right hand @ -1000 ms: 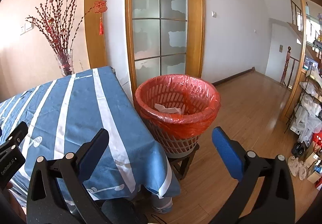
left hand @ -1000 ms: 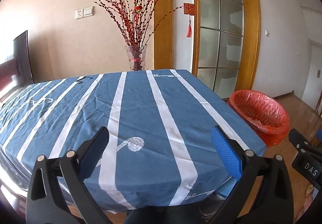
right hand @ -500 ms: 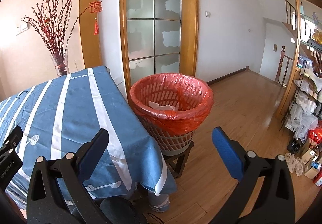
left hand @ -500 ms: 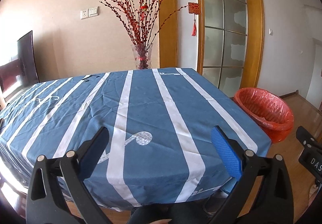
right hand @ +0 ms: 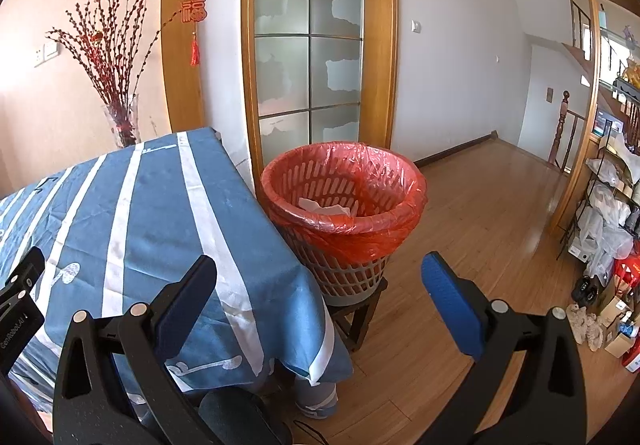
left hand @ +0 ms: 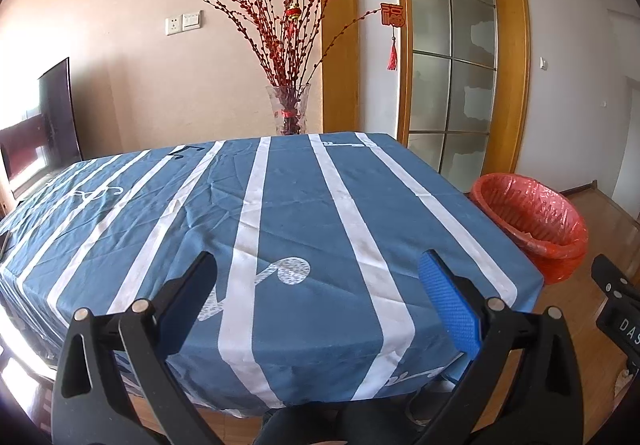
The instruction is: Collect trash
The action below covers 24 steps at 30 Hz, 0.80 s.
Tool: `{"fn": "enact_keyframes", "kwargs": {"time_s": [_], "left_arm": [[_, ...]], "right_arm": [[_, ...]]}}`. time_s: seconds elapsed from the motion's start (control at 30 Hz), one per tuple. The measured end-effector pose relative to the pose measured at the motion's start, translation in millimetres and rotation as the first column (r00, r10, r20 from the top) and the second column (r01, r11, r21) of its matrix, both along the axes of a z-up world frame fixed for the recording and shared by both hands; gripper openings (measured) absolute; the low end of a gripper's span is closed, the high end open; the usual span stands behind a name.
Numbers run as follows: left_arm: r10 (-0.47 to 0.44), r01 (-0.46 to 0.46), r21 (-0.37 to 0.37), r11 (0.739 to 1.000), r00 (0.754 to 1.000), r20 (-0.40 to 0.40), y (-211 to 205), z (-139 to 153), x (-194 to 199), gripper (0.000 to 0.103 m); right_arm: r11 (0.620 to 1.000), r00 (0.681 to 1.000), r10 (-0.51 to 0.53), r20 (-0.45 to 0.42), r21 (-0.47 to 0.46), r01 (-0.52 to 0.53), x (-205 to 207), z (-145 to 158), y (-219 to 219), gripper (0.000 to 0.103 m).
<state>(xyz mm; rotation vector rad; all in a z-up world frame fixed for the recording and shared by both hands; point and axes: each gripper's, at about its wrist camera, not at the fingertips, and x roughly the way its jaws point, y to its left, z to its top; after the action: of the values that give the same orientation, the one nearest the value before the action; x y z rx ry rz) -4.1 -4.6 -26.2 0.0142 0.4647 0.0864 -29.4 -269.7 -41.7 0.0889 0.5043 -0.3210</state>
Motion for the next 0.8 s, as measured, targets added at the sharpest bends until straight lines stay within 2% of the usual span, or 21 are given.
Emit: {"fn": "enact_keyframes", "kwargs": {"time_s": [0.43,0.8], "left_arm": [[-0.006,0.006,0.004,1.000,1.000,0.026,-2.7,5.4,-7.1,0.099],[-0.019,0.019,-0.004,1.000,1.000,0.009,-3.0,3.9,-4.8,0.099]], "right_arm": [[1.000,1.000,0.008,0.004,0.005,-0.008,-1.1,1.4,-0.8,0.101],[1.000,1.000,0.009,-0.002,0.005,-0.009,-1.8,1.2,-0.2,0.101]]}}
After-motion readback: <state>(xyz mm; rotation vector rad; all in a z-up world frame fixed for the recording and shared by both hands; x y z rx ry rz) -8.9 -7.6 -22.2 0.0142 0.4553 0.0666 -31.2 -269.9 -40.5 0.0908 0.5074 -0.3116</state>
